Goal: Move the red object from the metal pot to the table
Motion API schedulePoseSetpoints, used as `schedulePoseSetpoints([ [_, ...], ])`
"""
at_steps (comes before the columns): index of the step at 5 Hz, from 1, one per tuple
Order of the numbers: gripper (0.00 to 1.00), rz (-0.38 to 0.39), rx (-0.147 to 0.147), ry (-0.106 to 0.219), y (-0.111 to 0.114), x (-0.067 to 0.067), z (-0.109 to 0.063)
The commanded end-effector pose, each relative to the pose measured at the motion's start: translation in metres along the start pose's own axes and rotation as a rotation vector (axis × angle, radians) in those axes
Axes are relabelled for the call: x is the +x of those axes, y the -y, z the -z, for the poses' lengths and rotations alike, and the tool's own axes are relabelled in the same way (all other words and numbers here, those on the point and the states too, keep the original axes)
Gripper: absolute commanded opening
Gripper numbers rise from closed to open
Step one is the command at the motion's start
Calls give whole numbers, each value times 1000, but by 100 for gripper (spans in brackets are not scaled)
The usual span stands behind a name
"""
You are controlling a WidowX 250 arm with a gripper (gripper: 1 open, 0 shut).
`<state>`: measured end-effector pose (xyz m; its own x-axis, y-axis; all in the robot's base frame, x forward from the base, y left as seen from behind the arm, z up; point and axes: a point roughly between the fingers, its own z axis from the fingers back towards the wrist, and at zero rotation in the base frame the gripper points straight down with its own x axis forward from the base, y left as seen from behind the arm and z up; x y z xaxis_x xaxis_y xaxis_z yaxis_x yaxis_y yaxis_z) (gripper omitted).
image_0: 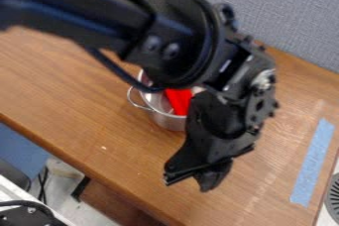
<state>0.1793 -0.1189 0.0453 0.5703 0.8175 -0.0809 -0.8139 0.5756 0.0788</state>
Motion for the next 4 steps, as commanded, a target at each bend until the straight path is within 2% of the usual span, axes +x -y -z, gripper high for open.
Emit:
schedulePoseSetpoints([
  [1,0,13,-27,11,5,-8,2],
  [2,0,49,-16,38,12,-6,17],
  [3,0,21,19,32,16,13,3],
  [4,0,16,10,54,23,40,-21],
])
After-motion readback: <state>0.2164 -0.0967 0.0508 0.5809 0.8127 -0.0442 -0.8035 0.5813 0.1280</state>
